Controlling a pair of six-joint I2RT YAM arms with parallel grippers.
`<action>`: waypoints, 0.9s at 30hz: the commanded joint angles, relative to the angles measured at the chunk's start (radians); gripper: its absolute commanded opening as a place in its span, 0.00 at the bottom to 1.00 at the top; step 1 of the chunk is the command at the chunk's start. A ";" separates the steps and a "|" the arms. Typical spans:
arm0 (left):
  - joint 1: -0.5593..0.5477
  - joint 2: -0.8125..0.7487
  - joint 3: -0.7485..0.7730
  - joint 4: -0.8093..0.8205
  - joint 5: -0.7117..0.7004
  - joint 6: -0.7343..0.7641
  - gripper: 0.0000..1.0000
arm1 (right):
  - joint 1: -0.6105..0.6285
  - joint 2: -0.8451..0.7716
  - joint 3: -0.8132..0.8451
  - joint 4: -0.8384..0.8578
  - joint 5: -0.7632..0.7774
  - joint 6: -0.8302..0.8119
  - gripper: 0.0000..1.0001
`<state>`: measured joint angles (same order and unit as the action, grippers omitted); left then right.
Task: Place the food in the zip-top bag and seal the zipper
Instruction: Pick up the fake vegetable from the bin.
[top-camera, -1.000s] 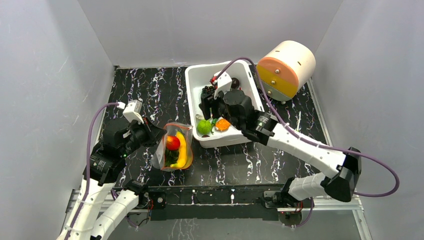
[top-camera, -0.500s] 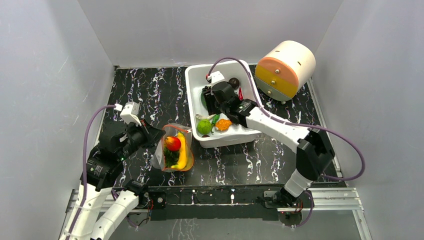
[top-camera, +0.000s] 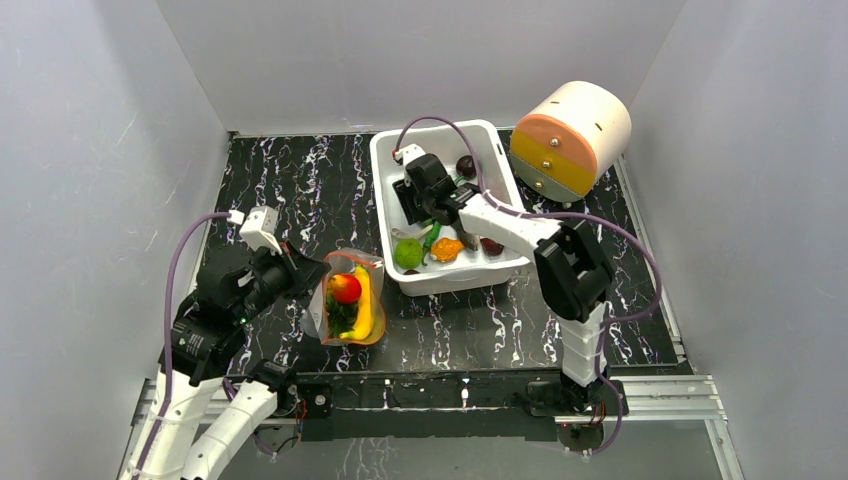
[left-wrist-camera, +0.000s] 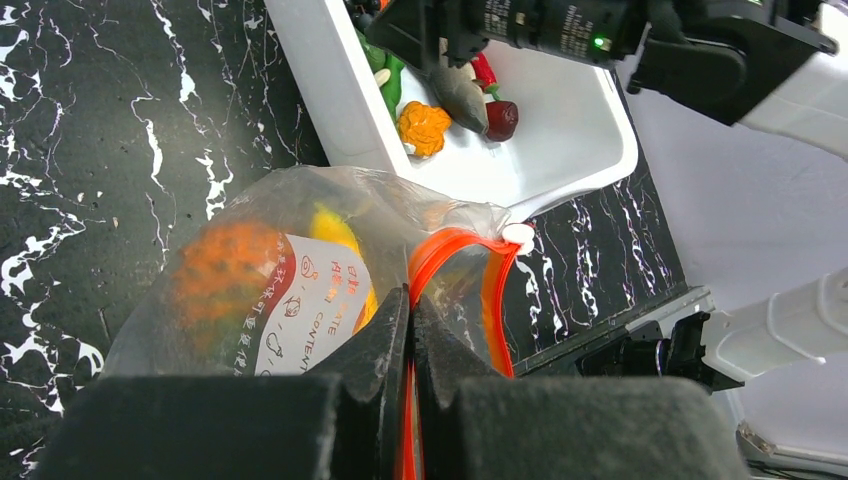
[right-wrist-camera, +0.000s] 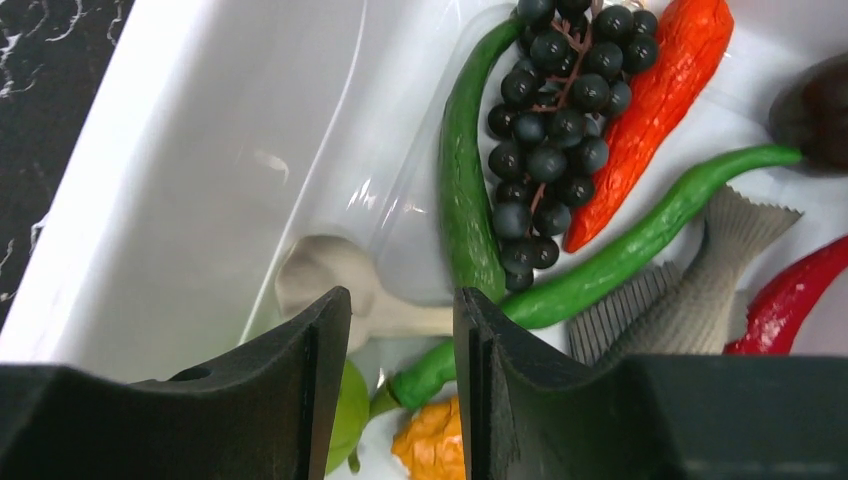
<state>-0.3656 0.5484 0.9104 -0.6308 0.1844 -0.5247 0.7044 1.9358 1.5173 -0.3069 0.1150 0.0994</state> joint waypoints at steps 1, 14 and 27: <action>0.000 -0.023 0.022 0.000 0.010 0.015 0.00 | 0.002 0.066 0.132 -0.001 0.019 -0.047 0.40; 0.001 -0.009 0.046 -0.009 0.014 0.030 0.00 | -0.002 0.247 0.294 -0.042 0.043 -0.141 0.43; 0.001 0.000 0.049 -0.017 0.005 0.045 0.00 | -0.004 0.354 0.262 -0.040 0.151 -0.251 0.45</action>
<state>-0.3656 0.5415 0.9218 -0.6567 0.1837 -0.4946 0.6983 2.2555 1.7897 -0.3862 0.2348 -0.1001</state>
